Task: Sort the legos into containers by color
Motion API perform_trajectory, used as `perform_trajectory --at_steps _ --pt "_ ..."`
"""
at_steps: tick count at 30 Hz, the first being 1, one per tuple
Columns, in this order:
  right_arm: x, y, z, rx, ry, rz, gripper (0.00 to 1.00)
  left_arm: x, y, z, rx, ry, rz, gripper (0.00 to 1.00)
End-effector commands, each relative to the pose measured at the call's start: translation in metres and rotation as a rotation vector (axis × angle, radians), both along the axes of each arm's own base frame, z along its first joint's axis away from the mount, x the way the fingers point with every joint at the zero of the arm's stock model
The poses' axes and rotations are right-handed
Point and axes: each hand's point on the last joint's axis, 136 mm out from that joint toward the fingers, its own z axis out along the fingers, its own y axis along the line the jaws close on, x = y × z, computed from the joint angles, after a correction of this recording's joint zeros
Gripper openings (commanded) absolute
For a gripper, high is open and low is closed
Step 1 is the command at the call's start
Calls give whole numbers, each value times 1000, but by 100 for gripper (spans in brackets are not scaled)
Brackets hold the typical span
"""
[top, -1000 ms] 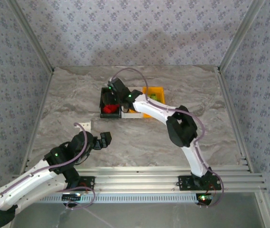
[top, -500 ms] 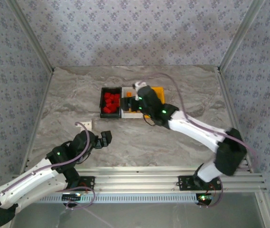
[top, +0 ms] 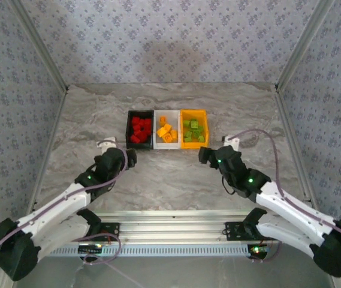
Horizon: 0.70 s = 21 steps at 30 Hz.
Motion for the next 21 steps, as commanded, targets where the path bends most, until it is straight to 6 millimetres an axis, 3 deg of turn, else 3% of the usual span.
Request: perform_trajectory --at_steps 1,4,9,13,18,21 --pt "0 -29 -1 4 -4 -103 100 38 31 46 109 -148 125 99" --pt "1 -41 -3 -2 19 -143 100 63 66 42 144 -148 211 99" --pt "6 -52 -3 1 8 -186 100 91 112 18 389 -34 197 100" --pt "8 -54 -8 -4 11 -200 100 100 115 -11 408 -32 120 99" --pt "14 -57 -9 -43 4 -210 100 113 103 -24 339 -137 63 99" --pt "18 -56 -5 -101 -27 -168 100 116 110 -38 326 -140 83 100"
